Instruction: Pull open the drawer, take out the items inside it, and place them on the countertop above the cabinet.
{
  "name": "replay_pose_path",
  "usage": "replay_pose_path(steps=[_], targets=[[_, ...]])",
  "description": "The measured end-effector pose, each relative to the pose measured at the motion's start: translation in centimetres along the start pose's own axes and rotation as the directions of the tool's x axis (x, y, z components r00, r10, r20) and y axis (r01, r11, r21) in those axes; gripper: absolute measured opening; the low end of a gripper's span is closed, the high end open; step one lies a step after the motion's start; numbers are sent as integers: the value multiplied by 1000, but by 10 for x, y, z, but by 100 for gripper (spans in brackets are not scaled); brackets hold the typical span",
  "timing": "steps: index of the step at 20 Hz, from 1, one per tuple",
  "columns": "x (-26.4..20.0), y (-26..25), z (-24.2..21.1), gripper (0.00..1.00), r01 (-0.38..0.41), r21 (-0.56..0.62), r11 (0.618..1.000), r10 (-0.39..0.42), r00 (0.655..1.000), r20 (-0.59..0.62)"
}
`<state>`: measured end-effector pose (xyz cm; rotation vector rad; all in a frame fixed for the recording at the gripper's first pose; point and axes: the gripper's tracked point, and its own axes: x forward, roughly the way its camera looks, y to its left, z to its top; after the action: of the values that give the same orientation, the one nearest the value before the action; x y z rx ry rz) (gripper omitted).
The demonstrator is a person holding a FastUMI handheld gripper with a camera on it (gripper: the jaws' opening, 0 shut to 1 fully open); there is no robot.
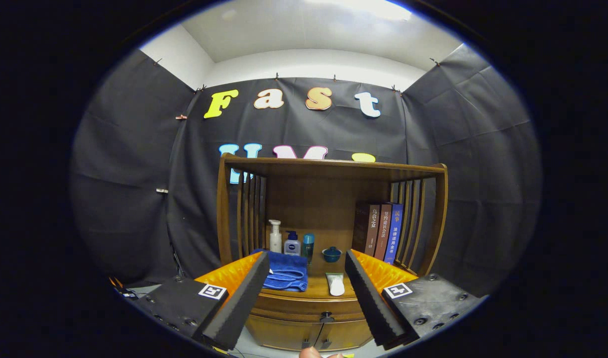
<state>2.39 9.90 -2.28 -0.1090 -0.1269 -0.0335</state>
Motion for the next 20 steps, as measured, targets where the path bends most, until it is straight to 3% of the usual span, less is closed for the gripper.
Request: replay_pose_path(steps=[20], targets=[[-2, -2, -1, 99, 4, 2, 1000, -4, 1000, 5]])
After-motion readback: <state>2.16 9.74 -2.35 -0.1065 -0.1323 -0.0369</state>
